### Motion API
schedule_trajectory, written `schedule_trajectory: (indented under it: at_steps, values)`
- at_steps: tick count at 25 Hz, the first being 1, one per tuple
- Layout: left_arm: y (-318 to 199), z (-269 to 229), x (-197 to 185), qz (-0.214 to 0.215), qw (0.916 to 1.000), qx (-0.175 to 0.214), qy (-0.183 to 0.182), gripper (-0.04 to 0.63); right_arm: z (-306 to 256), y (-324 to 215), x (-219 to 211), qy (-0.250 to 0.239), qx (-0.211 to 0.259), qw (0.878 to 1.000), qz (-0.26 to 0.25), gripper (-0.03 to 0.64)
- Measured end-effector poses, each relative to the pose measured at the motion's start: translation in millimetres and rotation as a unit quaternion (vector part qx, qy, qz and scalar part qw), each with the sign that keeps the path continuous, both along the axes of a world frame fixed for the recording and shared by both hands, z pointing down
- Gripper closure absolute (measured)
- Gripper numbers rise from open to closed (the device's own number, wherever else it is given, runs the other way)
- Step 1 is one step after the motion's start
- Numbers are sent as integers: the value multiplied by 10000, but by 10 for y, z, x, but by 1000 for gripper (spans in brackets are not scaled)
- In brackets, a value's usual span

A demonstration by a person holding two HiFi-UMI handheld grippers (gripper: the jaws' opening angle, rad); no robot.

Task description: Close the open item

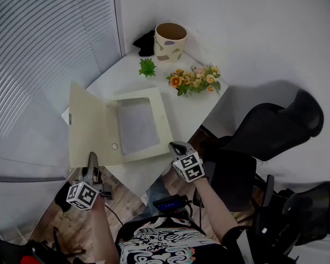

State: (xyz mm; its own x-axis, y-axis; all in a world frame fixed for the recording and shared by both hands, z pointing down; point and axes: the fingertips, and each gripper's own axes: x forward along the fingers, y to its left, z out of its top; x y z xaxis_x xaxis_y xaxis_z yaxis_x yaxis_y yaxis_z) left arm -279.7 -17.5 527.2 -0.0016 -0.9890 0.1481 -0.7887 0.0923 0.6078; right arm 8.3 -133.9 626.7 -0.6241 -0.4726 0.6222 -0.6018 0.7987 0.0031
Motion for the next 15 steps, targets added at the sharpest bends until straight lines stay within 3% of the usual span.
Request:
schedule_trajectory:
  at_steps: [15]
  values:
    - [-177,-168,414,803,9960,146,-366,569,-2,14,0,25,-6,10000,11,615]
